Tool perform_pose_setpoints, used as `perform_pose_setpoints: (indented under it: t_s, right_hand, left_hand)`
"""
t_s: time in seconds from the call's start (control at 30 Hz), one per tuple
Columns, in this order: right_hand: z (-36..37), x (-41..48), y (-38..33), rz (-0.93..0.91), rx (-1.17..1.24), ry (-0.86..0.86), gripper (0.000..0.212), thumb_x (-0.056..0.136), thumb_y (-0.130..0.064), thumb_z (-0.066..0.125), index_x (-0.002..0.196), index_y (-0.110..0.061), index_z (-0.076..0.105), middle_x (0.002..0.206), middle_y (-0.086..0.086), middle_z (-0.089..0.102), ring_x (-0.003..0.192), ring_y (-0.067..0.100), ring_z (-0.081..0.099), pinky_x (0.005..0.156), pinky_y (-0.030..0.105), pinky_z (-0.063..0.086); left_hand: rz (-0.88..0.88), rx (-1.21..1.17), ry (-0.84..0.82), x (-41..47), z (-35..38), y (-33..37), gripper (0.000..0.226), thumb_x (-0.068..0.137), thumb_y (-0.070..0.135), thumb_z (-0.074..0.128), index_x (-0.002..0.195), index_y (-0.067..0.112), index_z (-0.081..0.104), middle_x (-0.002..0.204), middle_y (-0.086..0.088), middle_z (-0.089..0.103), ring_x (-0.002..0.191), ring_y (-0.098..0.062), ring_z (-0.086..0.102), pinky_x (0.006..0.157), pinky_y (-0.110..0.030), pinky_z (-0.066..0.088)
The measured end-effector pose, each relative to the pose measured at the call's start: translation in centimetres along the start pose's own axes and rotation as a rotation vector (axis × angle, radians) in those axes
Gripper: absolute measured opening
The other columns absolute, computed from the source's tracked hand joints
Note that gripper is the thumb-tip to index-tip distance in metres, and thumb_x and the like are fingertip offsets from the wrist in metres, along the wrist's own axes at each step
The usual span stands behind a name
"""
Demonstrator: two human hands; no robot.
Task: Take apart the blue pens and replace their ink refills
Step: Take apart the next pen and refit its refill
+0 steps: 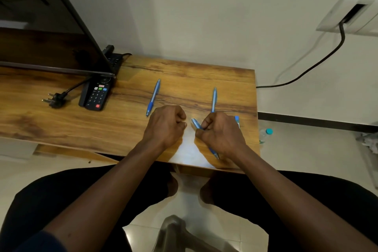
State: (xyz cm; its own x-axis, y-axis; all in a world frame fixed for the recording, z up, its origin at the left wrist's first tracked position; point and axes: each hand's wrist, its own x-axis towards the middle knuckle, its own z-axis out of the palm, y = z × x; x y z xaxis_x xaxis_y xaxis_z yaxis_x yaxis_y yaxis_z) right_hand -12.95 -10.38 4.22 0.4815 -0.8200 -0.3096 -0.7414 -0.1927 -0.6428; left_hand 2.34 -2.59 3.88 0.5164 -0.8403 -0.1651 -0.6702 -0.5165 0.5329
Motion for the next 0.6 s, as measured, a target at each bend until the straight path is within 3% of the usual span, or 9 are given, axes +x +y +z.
perform_pose_setpoints:
  t_s: [0.23,0.43,0.53,0.6]
  right_hand:
    - [-0.13,0.69,0.27,-0.027,0.121,-0.013,0.014,0.081,-0.021,0.084,0.08,-0.023,0.07,0.069,-0.005,0.073,0.066,0.007,0.071,0.071,0.038,0.063]
    - [-0.16,0.85,0.48,-0.039,0.169,-0.012,0.015,0.081,-0.022,0.084,0.083,-0.024,0.07,0.076,-0.004,0.075,0.073,0.008,0.072,0.077,0.042,0.063]
    - [-0.22,0.75,0.46,-0.048,0.184,-0.011,0.015,0.081,-0.024,0.085,0.083,-0.024,0.07,0.076,-0.005,0.075,0.074,0.008,0.072,0.077,0.042,0.063]
    - [-0.3,0.66,0.46,-0.052,0.202,-0.017,0.015,0.082,-0.025,0.085,0.083,-0.024,0.07,0.077,-0.005,0.076,0.074,0.008,0.072,0.077,0.043,0.063]
  left_hand:
    - [0.066,0.059,0.007,0.2,-0.5,-0.69,0.03,0.096,0.017,0.072,0.126,0.021,0.073,0.11,0.003,0.075,0.101,-0.012,0.068,0.088,-0.025,0.053]
    - [0.071,0.215,-0.015,0.08,-0.85,-0.41,0.031,0.095,0.021,0.073,0.126,0.023,0.069,0.109,0.002,0.074,0.103,-0.015,0.067,0.093,-0.036,0.058]
    - [0.059,0.117,-0.008,0.09,-0.88,-0.77,0.03,0.098,0.019,0.07,0.128,0.02,0.071,0.115,0.002,0.075,0.107,-0.013,0.068,0.094,-0.029,0.055]
    - [0.0,-0.105,0.005,0.12,-0.92,-0.95,0.024,0.099,0.016,0.069,0.122,0.019,0.076,0.116,0.004,0.076,0.106,-0.008,0.069,0.094,-0.024,0.054]
